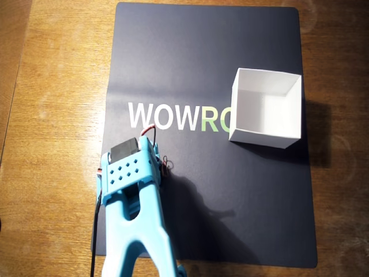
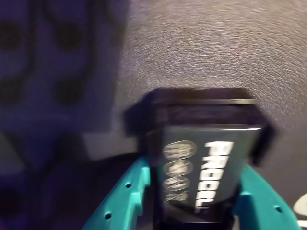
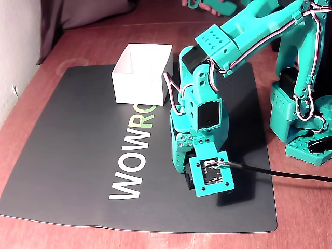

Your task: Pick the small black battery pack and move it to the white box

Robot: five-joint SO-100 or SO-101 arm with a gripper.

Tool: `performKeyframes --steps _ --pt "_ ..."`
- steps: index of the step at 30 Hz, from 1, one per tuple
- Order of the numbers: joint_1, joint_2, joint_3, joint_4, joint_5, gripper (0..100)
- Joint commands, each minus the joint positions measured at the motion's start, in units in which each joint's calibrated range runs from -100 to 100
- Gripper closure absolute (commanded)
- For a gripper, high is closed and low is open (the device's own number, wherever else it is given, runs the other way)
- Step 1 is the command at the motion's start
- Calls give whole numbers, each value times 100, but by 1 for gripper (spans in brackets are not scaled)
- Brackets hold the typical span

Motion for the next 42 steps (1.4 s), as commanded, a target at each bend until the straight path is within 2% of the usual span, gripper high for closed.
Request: performKeyframes --steps 1,10,13,20,30,42 --pt "41 -87 -15 24 176 85" --pt "65 -52 -6 94 181 86" --pt "77 -52 4 102 186 92" --pt "77 -69 -6 102 165 94" --pt "440 -157 -151 94 186 94" --pt "440 -709 -532 137 192 94"
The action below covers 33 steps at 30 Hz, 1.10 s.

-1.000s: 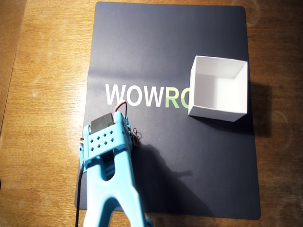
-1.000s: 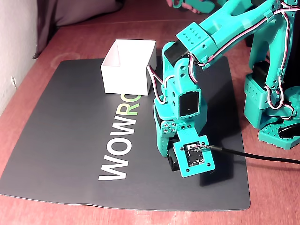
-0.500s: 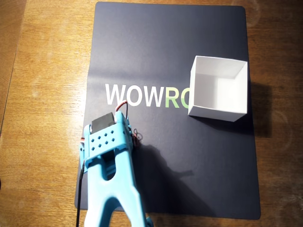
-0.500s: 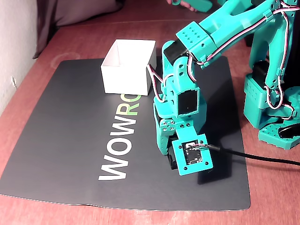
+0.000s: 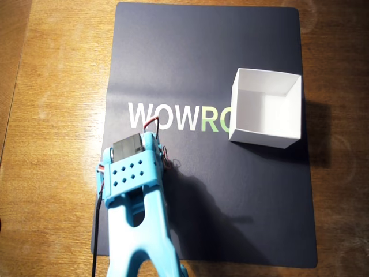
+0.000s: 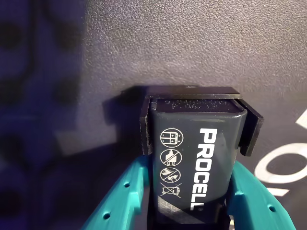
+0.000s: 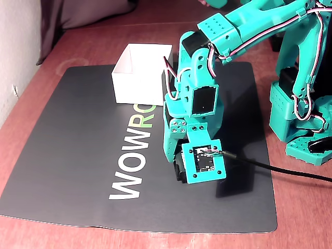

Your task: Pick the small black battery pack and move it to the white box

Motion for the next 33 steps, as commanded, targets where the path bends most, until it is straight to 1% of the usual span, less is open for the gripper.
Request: performKeyframes --steps 1,7,10,12,16,23,33 --pt "82 -269 -331 42 13 94" --pt "445 -260 -1157 305 40 94" --pt "727 -260 -1429 305 258 94" --pt "1020 -260 -1610 296 290 94" --pt "1783 -260 -1982 296 290 94" --pt "3425 -252 -2889 296 279 94" --pt "5501 -181 -3297 217 263 94"
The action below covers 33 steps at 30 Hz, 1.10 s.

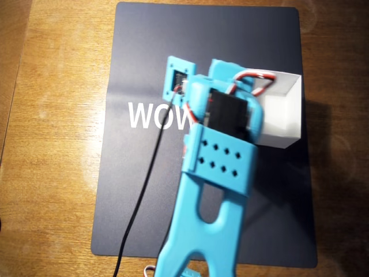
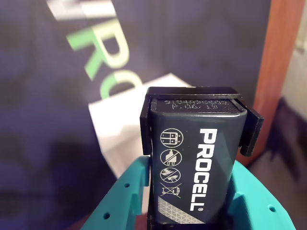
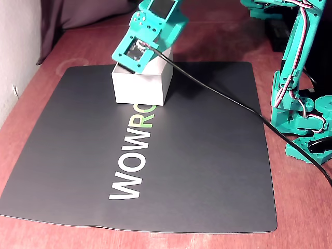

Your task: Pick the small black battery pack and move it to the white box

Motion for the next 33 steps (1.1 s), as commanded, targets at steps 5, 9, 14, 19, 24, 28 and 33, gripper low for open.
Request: performKeyframes --steps 5,9,14,19,24,28,33 --pt "1253 -147 -407 -281 1 94" --pt "1453 -129 -407 -299 -26 94" --pt "1605 266 -407 -798 -26 94" --pt "1781 616 -407 -1184 -21 94" --pt "1746 958 -407 -1201 -21 94" --pt "1769 1204 -407 -1272 -10 94" --pt "1828 1458 -388 -1806 6 94"
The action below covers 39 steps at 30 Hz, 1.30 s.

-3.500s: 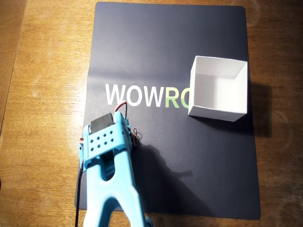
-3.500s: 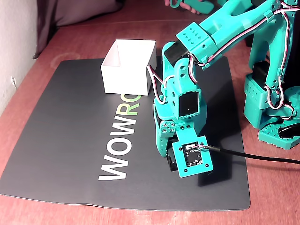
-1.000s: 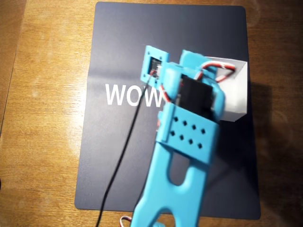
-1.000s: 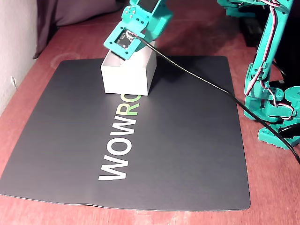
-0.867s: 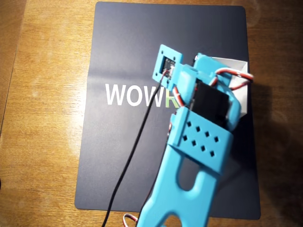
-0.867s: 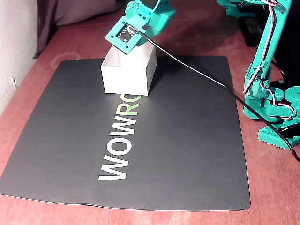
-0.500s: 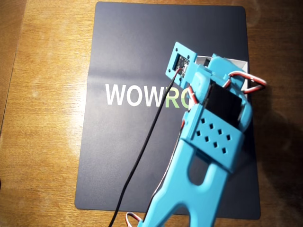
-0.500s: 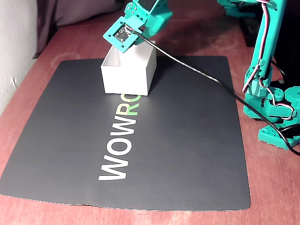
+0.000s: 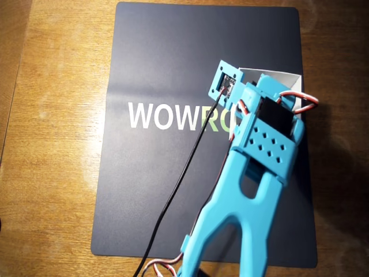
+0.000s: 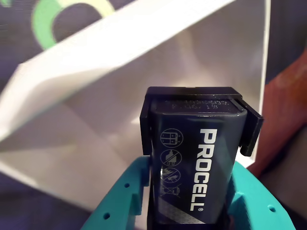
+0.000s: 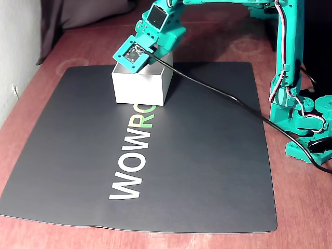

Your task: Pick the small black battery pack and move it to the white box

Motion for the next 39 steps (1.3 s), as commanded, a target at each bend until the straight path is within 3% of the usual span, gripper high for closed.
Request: performKeyframes --steps 1,16,21,26,39 --pt "110 52 -379 -341 6 94" --pt "110 192 -280 -271 17 94" --pt "86 192 -280 -262 278 94" --pt "98 192 -280 -262 267 87" --pt "28 184 -280 -253 571 86"
